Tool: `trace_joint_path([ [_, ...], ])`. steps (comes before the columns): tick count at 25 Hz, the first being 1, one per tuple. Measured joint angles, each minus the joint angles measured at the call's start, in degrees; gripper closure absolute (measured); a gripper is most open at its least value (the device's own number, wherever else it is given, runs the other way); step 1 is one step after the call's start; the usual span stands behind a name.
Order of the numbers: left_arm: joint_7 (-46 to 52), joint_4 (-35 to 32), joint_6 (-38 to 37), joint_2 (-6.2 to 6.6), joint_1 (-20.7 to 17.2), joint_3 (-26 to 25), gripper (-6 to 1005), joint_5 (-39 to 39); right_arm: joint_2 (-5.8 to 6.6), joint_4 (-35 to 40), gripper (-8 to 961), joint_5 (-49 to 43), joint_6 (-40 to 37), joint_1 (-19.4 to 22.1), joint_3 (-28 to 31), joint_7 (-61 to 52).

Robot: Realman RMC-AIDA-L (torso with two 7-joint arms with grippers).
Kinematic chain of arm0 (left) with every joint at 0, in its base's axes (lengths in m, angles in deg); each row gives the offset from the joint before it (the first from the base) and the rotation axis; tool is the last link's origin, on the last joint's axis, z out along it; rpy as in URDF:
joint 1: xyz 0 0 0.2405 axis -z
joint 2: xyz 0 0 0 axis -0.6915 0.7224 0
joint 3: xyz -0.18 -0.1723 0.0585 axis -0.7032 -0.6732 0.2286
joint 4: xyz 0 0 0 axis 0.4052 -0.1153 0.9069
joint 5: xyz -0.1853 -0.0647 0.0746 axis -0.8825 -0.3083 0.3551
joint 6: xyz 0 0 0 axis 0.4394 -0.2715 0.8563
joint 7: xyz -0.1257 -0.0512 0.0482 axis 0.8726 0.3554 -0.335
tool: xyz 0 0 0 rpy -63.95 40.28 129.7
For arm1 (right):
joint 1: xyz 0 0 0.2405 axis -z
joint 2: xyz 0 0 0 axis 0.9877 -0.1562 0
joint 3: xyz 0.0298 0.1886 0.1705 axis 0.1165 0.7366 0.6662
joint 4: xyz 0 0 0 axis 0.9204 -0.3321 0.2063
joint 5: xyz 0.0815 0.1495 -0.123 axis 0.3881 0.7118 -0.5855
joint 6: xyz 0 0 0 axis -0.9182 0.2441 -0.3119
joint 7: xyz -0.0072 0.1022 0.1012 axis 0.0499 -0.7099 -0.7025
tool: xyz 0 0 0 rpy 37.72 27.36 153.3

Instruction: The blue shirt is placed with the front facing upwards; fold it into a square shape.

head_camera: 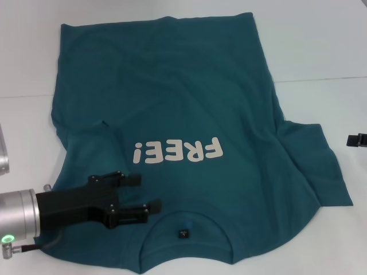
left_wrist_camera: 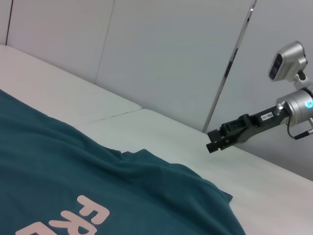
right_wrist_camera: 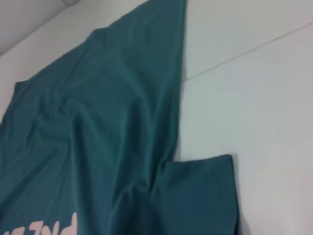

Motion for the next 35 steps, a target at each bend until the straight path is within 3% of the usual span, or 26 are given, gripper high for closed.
trace_joint_path([
  [18,-0.08,0.17,1.43,0.0,0.13,0.06,117,-0.03,-3.51,-3.89,11,-5.09,7.82,-4.18,-0.54,-1.04],
  [35,0.14,0.19,1.42,0.0,-0.25,-0.46,118,-0.1,-4.43,-5.24,11,-8.14,9.98,-6.72,-0.55,-1.04],
])
